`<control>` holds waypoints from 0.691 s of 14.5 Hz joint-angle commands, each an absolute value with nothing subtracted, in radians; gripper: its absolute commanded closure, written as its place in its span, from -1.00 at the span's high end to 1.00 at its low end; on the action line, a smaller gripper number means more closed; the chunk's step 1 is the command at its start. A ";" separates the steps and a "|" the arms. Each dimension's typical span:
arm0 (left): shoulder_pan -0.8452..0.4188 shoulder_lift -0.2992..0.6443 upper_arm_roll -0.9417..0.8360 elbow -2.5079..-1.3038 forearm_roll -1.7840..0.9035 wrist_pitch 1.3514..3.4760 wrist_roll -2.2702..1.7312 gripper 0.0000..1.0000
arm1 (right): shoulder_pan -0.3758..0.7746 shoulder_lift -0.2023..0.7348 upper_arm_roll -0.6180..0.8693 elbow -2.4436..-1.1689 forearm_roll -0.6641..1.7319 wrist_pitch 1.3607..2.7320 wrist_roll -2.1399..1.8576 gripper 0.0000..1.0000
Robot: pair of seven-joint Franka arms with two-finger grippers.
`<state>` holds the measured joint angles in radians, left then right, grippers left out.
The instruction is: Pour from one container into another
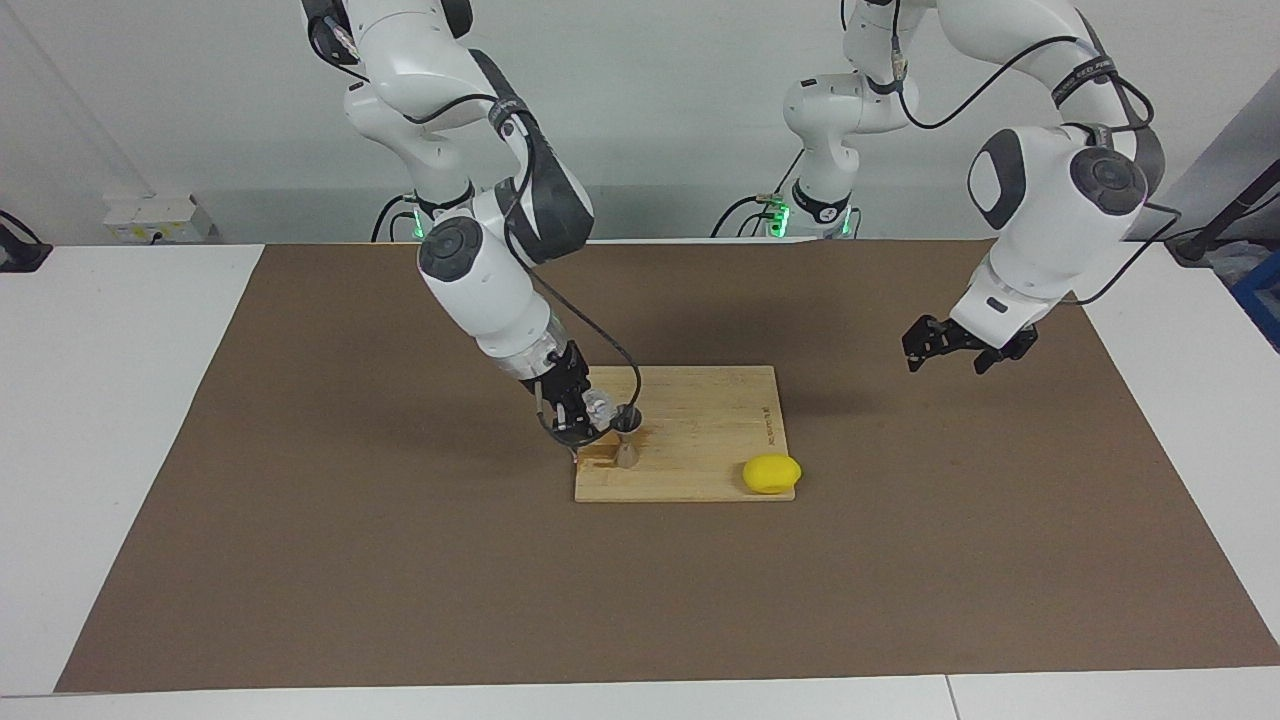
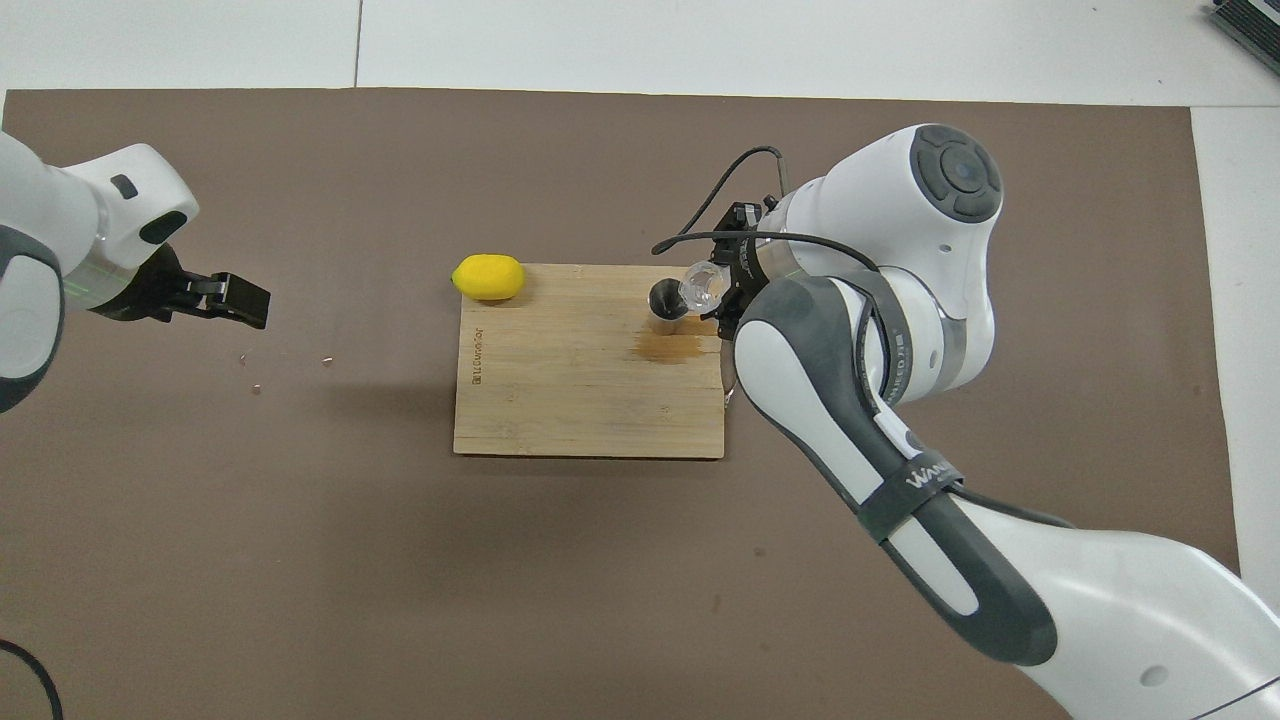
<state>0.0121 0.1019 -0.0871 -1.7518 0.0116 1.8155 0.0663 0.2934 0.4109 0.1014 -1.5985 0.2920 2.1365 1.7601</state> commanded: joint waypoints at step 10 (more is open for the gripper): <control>0.028 0.015 -0.094 -1.543 -0.037 1.482 0.083 1.00 | 0.344 0.439 0.104 -1.551 0.055 2.128 1.789 -1.00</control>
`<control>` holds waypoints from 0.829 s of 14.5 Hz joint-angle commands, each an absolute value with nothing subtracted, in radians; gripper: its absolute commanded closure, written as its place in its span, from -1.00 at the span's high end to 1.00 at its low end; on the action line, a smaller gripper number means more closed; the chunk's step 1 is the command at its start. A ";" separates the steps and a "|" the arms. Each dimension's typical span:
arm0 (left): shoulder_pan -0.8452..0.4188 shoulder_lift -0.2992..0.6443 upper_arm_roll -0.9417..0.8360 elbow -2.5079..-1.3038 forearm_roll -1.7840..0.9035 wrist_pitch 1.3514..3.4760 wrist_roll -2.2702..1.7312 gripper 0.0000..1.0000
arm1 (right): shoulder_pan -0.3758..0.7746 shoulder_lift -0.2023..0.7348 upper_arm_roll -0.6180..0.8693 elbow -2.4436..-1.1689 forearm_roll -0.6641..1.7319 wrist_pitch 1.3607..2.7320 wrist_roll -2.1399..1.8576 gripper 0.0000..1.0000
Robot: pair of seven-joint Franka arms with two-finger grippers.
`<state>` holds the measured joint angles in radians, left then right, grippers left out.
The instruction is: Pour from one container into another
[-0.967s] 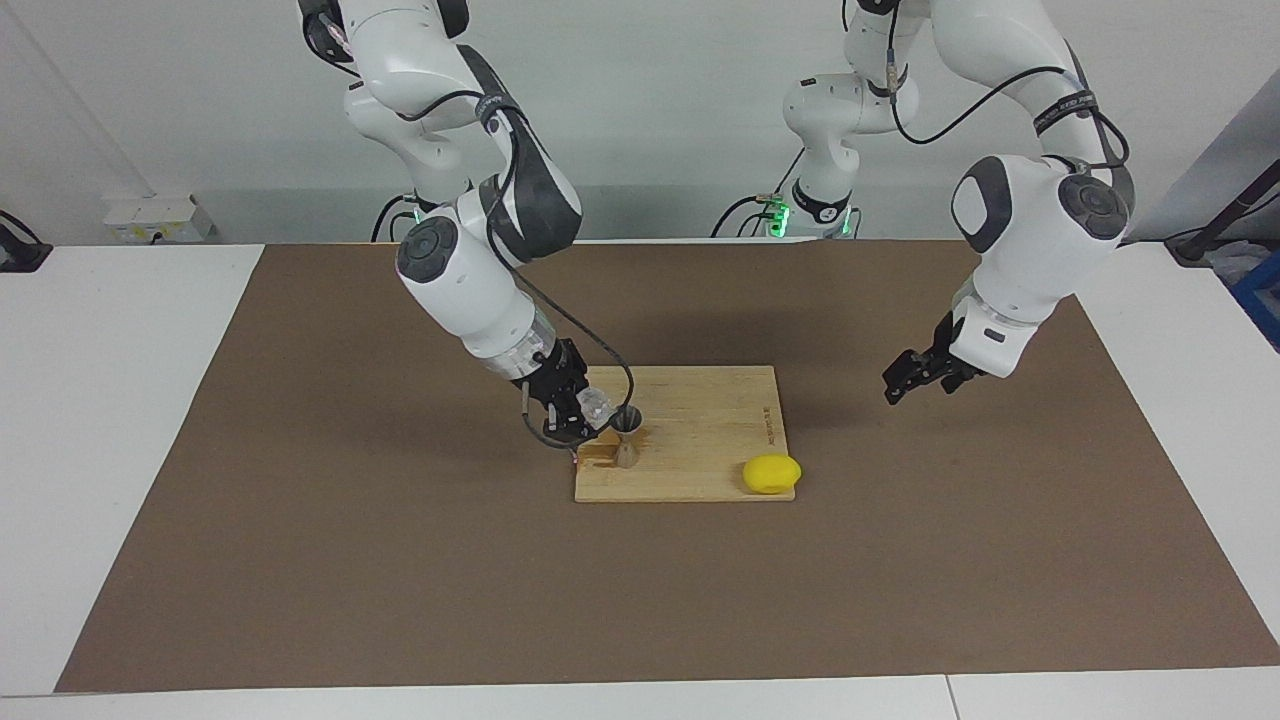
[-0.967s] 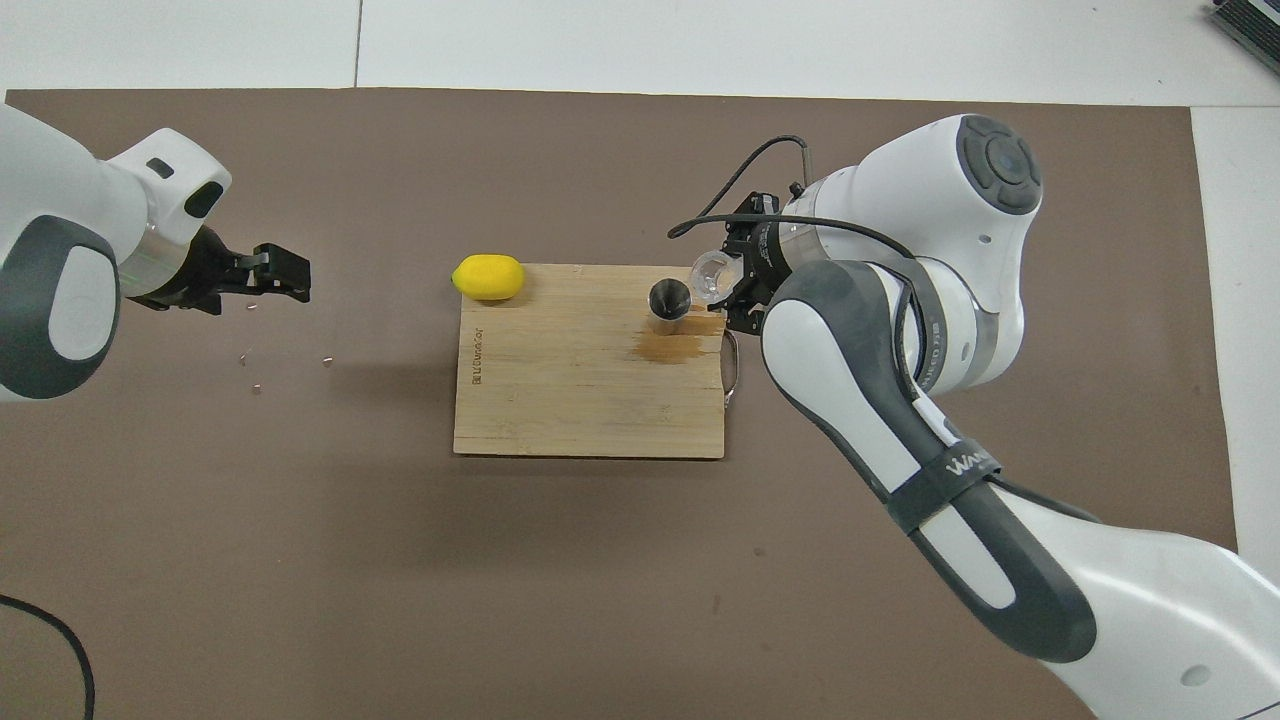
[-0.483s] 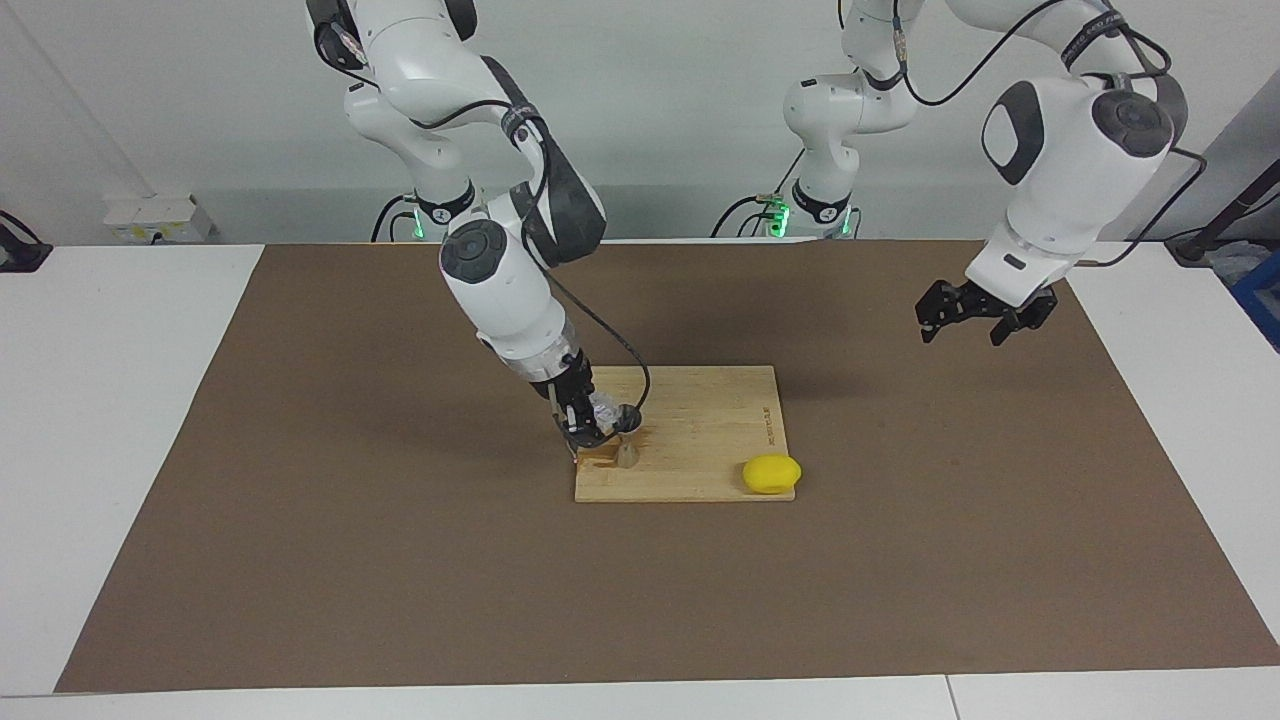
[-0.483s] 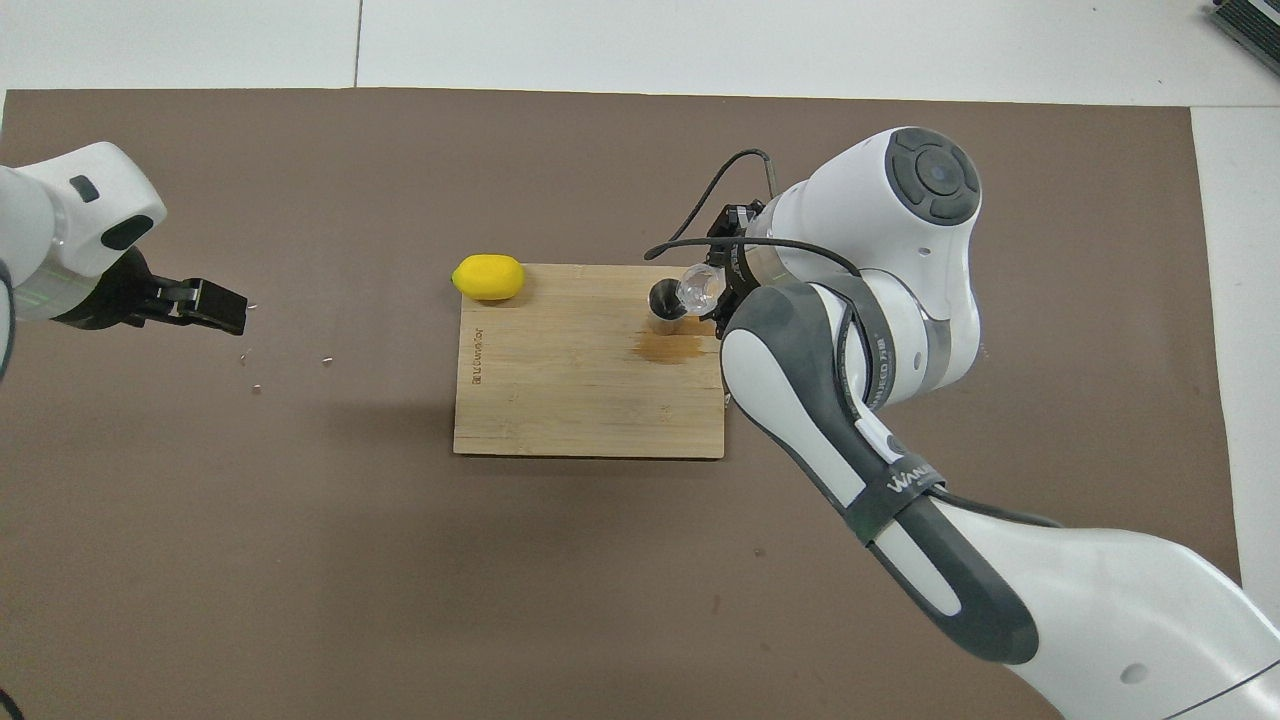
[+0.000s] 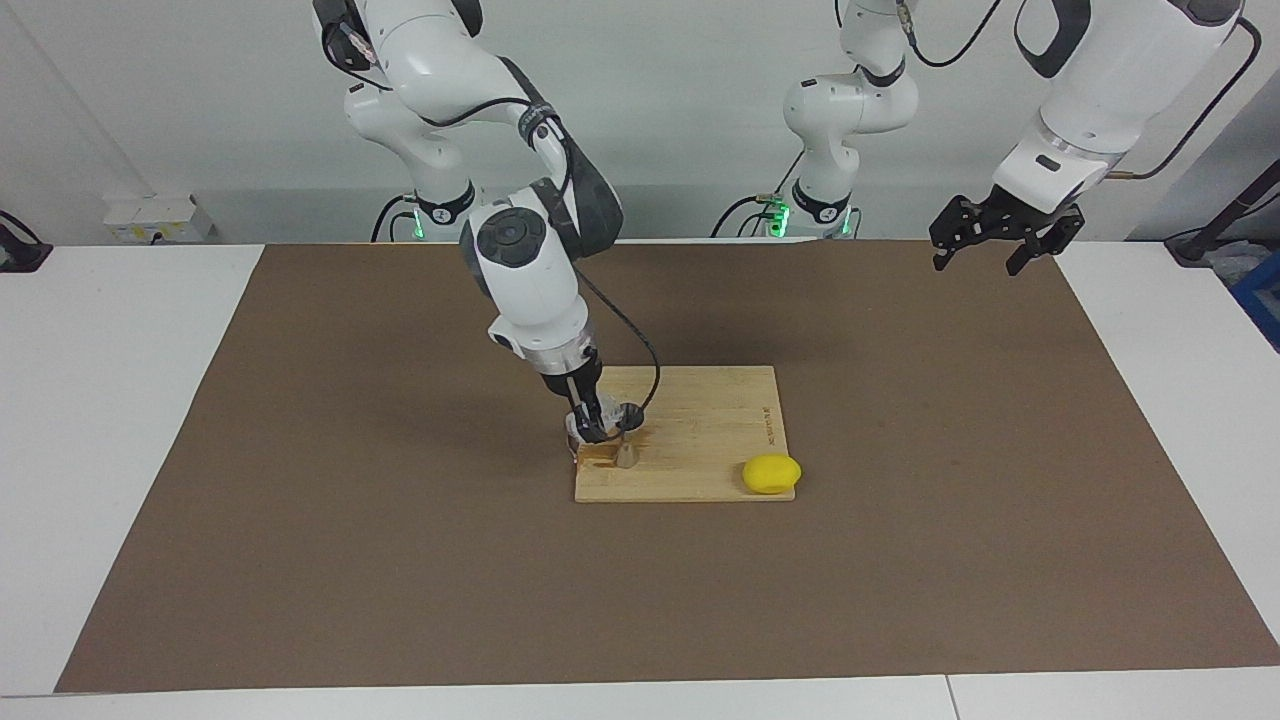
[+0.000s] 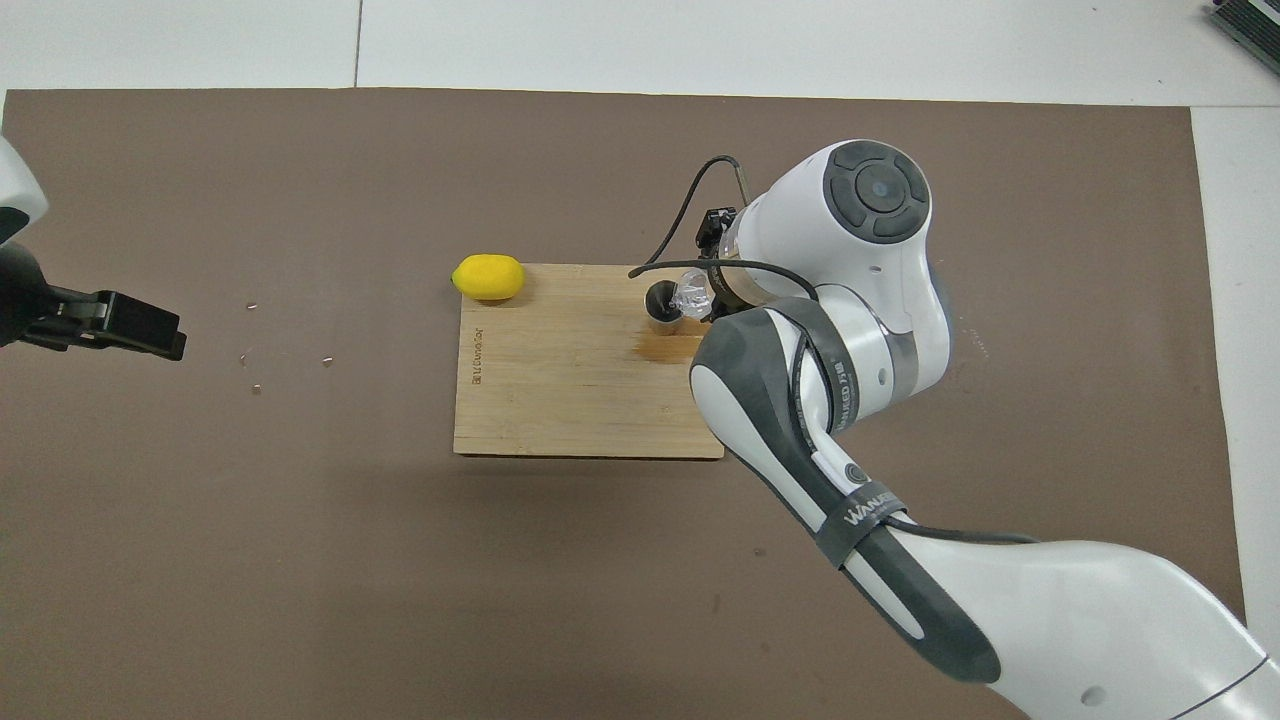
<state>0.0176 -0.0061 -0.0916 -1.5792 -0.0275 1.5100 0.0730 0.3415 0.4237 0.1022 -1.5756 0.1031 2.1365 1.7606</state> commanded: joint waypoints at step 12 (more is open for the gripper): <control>0.024 0.000 -0.101 -1.509 -0.025 1.460 0.072 1.00 | 0.350 0.437 0.107 -1.516 0.000 2.073 1.786 -1.00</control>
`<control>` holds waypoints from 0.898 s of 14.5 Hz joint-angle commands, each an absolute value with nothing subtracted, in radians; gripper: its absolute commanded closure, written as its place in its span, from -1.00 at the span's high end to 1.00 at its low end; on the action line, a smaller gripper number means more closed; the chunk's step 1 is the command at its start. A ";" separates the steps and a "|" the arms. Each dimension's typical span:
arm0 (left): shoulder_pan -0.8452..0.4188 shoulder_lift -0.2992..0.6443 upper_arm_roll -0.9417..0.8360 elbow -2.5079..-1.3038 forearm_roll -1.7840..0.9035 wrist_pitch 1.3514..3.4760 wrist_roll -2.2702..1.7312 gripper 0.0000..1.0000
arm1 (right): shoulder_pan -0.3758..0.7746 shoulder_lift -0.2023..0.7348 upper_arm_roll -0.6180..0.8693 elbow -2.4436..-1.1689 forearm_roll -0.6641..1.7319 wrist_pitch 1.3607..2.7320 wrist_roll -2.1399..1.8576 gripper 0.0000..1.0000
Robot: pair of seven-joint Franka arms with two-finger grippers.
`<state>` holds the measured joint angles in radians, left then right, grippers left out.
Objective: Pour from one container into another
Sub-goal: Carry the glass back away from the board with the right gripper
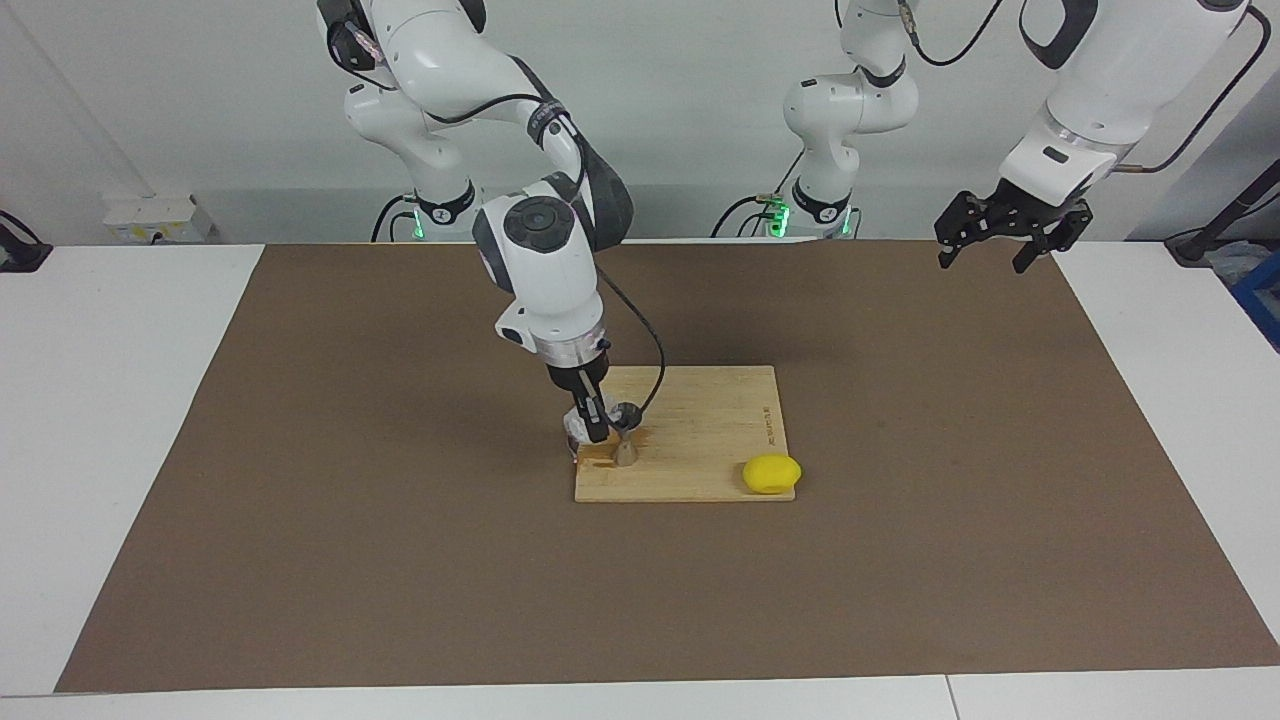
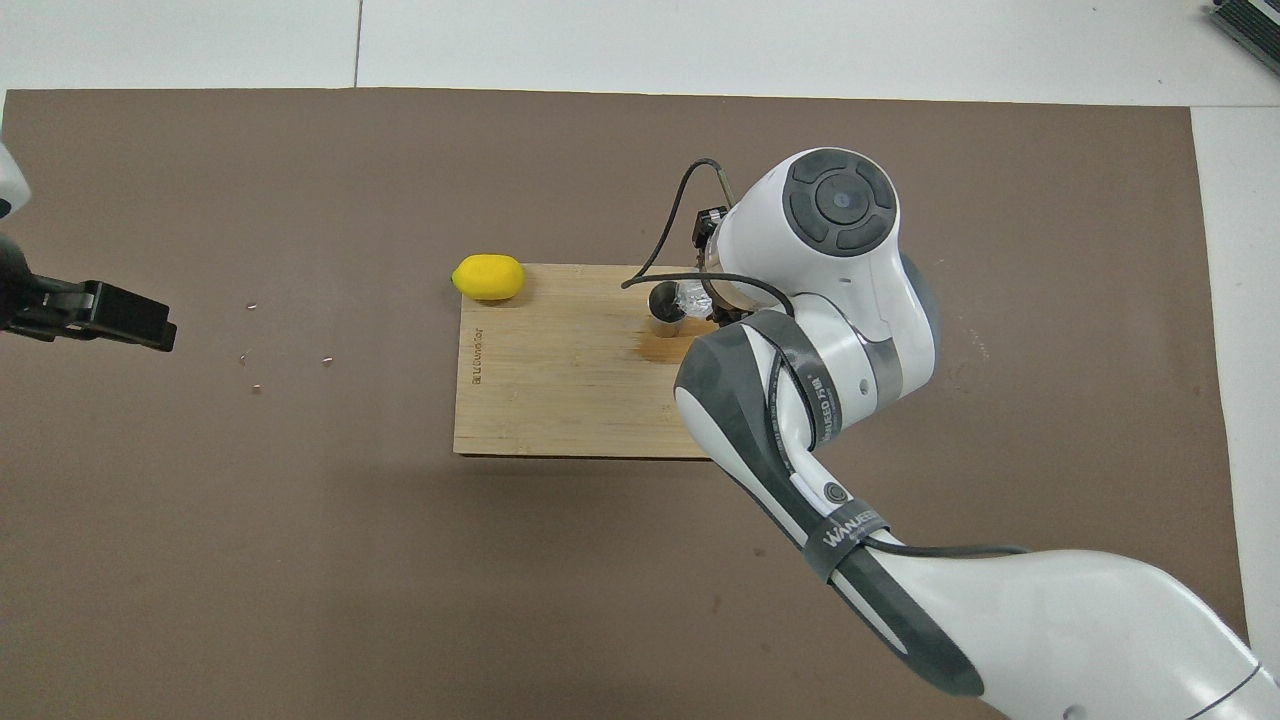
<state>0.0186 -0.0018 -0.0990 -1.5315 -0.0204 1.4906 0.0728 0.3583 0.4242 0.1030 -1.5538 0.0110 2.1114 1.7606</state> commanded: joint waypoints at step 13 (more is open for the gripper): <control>0.029 -0.060 -0.103 -1.609 -0.034 1.522 -0.003 1.00 | 0.296 0.431 0.107 -1.514 0.219 2.083 1.775 -1.00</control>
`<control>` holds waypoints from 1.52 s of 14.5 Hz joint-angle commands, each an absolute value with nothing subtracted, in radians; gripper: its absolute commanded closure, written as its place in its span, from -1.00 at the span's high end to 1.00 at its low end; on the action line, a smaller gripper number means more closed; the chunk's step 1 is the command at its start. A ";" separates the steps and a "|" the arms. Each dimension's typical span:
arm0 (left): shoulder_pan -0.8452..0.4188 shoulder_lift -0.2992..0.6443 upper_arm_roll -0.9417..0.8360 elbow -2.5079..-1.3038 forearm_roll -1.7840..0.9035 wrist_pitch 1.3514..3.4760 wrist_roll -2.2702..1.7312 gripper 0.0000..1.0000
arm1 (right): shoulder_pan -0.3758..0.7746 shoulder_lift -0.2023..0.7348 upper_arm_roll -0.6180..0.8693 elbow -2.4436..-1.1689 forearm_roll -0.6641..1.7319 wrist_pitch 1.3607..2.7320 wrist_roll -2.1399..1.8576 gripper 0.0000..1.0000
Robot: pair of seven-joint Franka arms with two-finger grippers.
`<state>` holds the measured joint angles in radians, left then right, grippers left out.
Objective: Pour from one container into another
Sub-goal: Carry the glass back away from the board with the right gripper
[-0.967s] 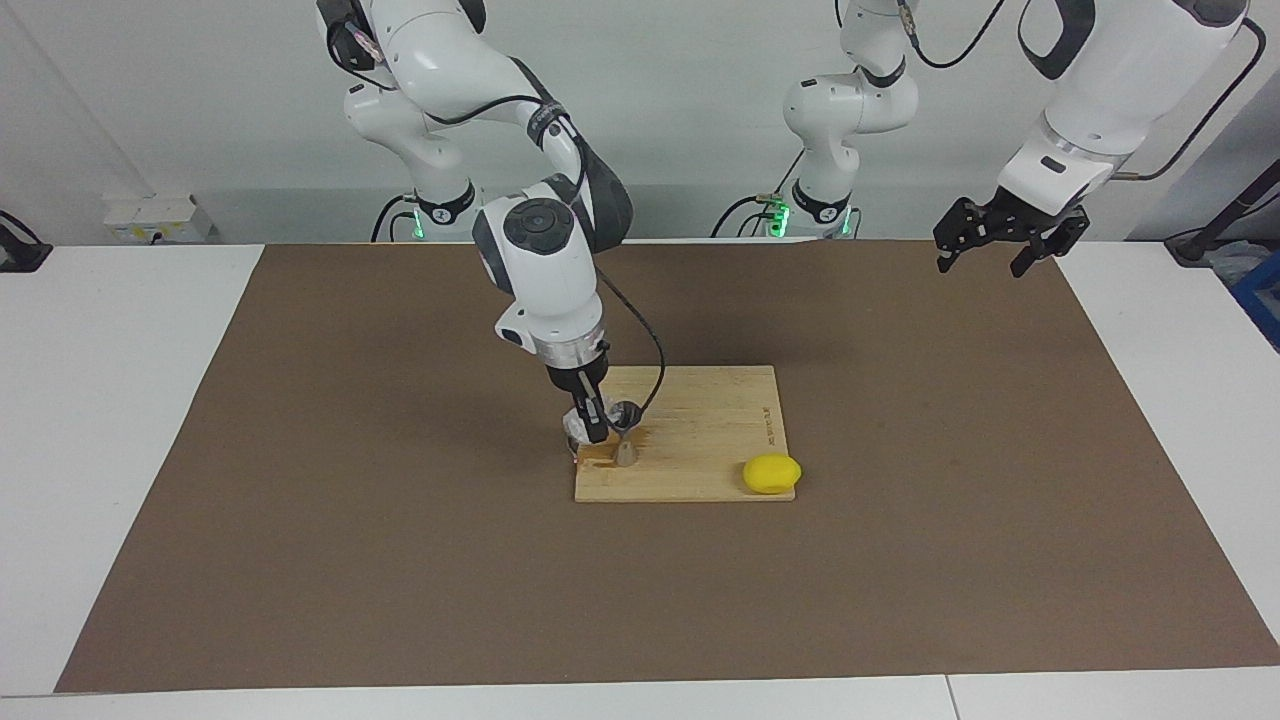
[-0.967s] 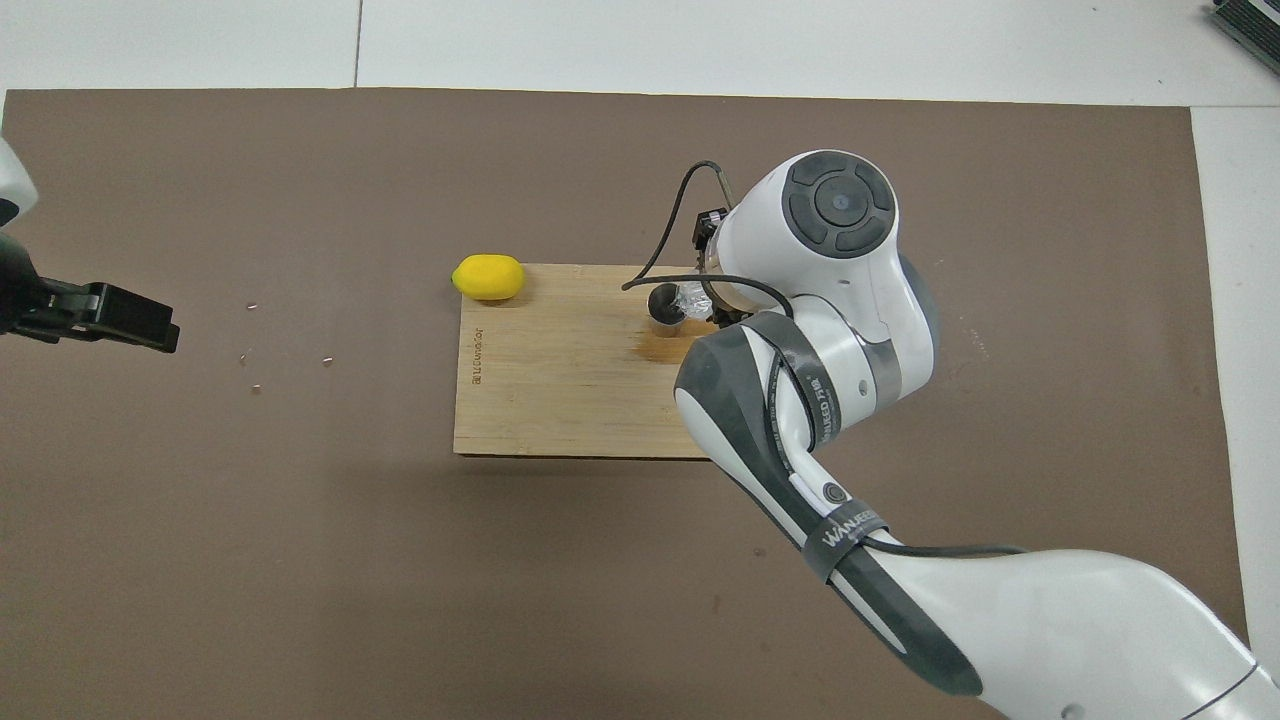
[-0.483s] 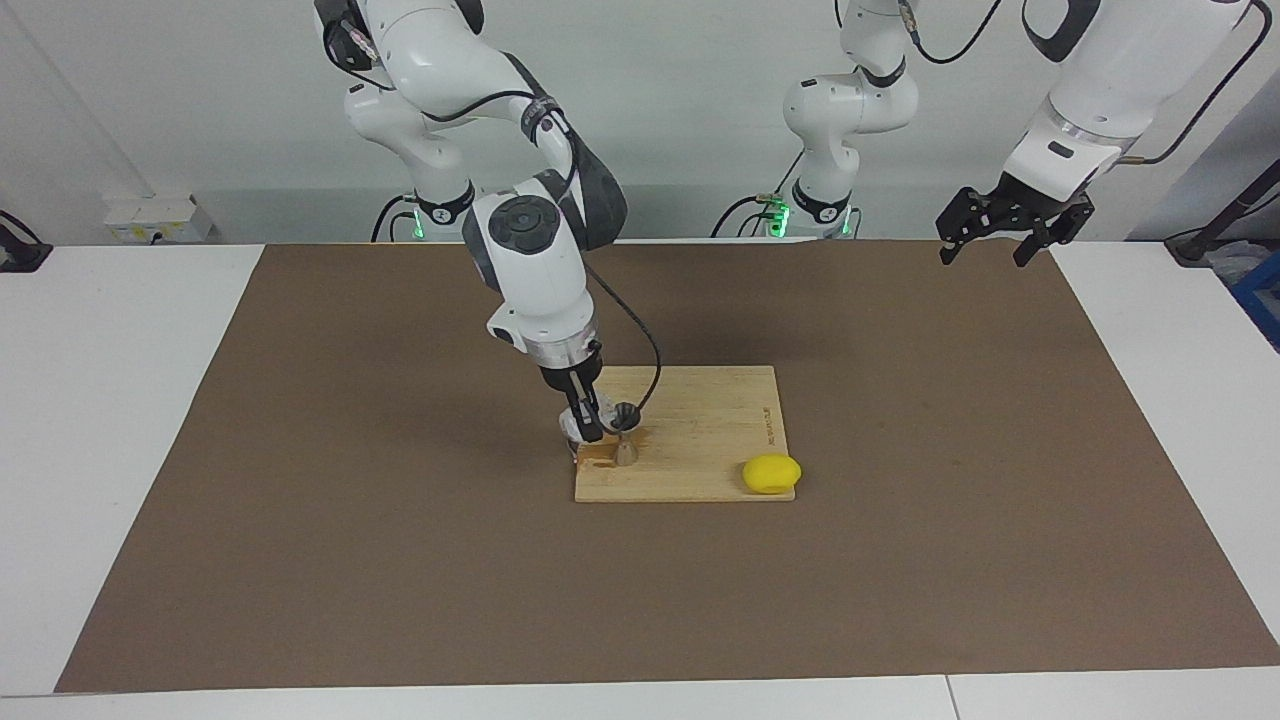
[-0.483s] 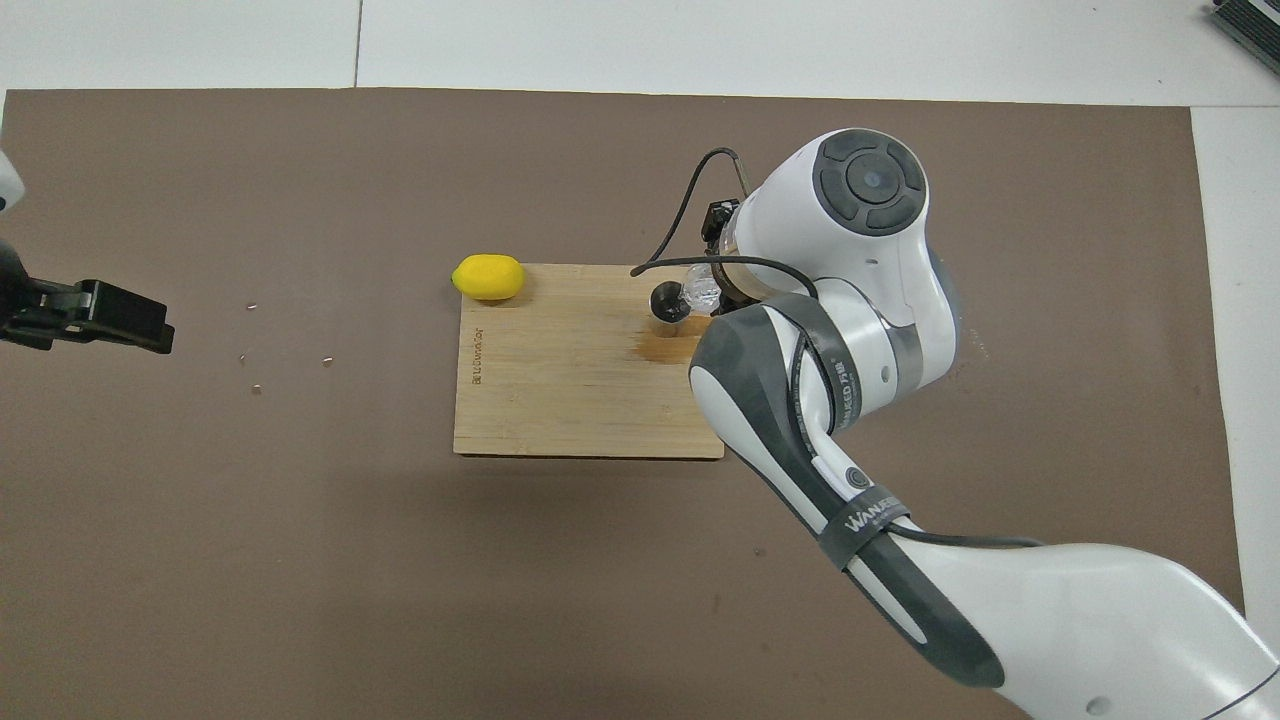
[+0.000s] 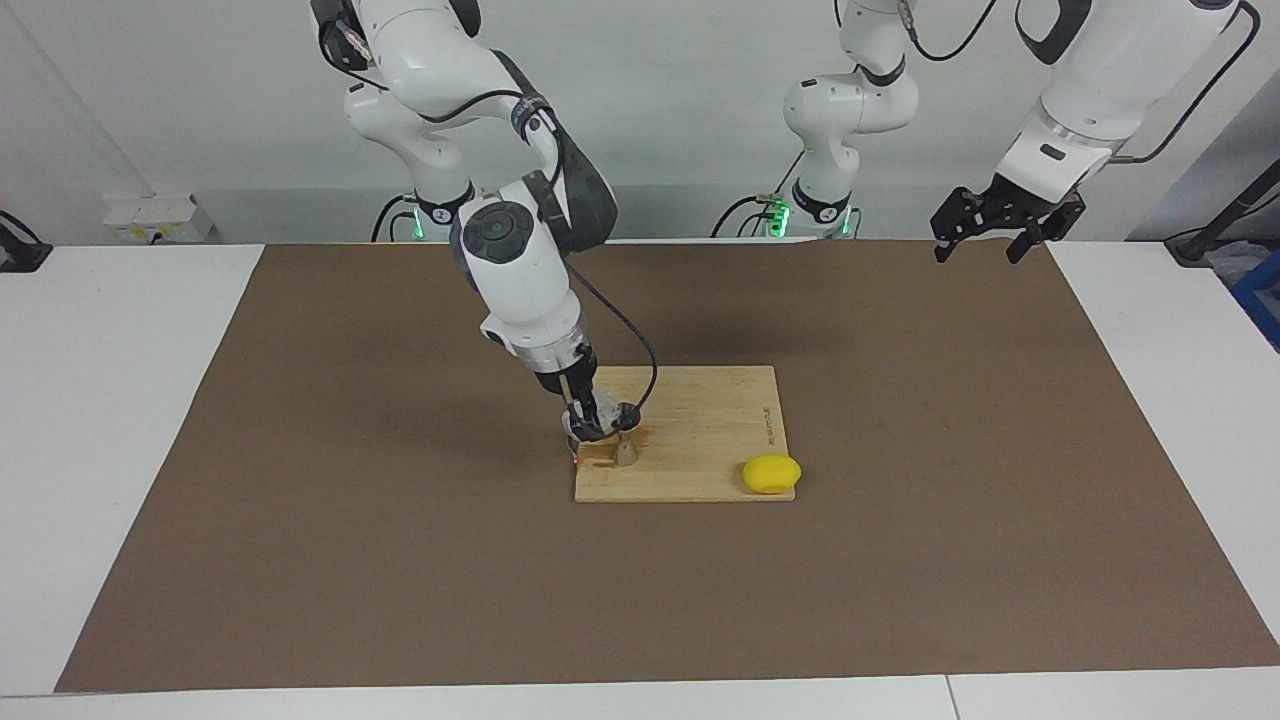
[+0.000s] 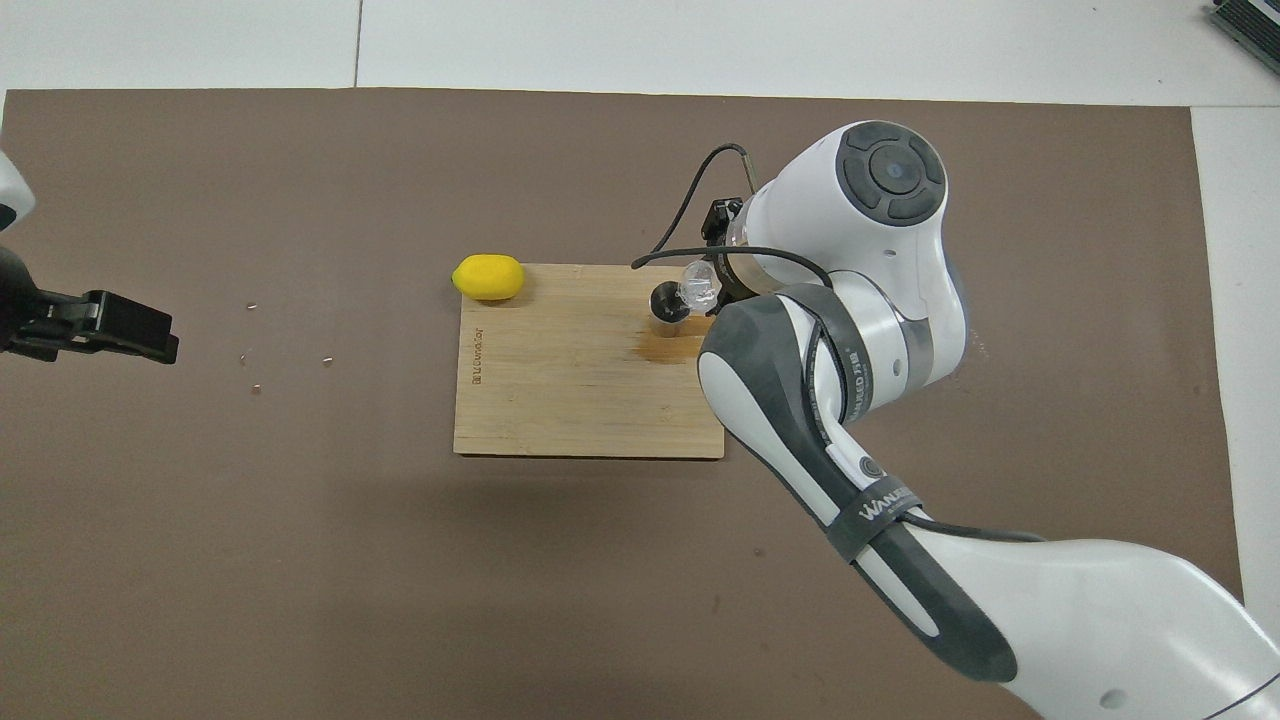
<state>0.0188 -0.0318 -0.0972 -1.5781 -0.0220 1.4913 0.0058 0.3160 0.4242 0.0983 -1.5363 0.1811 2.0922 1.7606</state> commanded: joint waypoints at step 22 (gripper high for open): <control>0.023 -0.074 -0.100 -1.635 -0.003 1.540 0.015 1.00 | -0.146 0.299 0.107 -1.956 0.824 2.068 1.077 -1.00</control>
